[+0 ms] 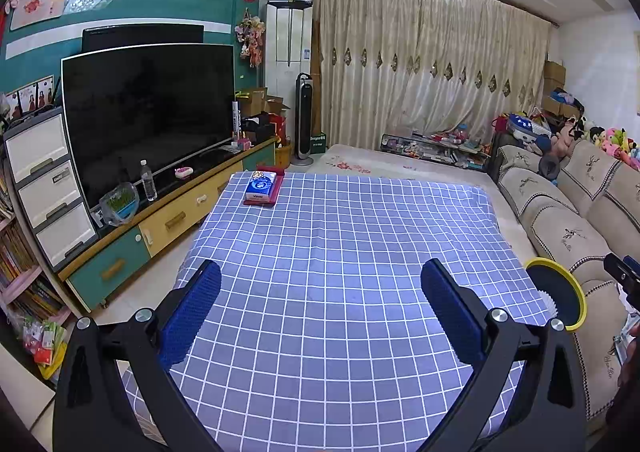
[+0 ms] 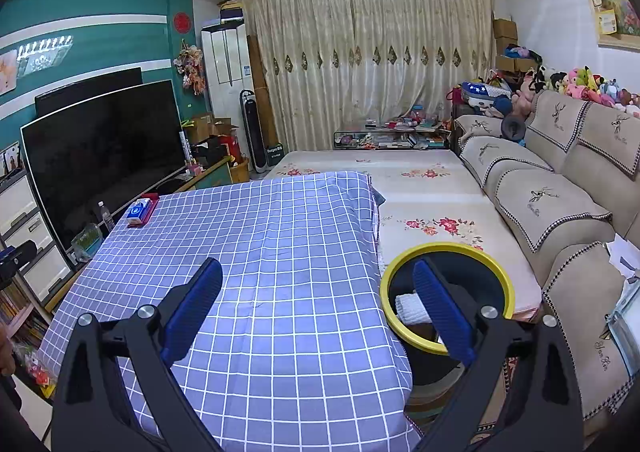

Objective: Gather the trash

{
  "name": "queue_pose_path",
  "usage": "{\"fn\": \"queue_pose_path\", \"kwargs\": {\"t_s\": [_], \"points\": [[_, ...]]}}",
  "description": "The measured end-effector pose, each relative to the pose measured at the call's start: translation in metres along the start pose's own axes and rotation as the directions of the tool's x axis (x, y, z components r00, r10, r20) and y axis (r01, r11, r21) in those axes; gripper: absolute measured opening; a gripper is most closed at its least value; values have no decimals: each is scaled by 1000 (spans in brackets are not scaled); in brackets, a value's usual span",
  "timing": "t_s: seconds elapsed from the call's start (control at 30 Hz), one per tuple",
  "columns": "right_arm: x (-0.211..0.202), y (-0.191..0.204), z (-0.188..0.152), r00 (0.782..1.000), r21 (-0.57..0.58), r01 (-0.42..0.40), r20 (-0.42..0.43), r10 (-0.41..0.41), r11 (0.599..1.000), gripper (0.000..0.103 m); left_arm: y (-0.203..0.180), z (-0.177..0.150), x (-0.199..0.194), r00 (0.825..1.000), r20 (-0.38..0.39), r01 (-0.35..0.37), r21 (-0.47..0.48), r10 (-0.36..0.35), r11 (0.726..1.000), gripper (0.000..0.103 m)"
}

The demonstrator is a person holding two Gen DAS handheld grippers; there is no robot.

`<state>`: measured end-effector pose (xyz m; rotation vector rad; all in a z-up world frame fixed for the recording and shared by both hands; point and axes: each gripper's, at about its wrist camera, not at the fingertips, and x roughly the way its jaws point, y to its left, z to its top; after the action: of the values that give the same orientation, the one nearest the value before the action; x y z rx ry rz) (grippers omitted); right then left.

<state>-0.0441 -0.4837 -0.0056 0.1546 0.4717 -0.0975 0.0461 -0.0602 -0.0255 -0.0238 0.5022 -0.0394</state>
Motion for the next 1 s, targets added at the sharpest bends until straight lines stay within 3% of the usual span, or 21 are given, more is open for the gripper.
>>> {"fn": "queue_pose_path", "kwargs": {"t_s": [1.0], "points": [[4, 1, 1, 1000, 6, -10, -5, 10, 1000, 92, -4, 1, 5, 1000, -14, 1, 4, -1, 1000, 99]]}}
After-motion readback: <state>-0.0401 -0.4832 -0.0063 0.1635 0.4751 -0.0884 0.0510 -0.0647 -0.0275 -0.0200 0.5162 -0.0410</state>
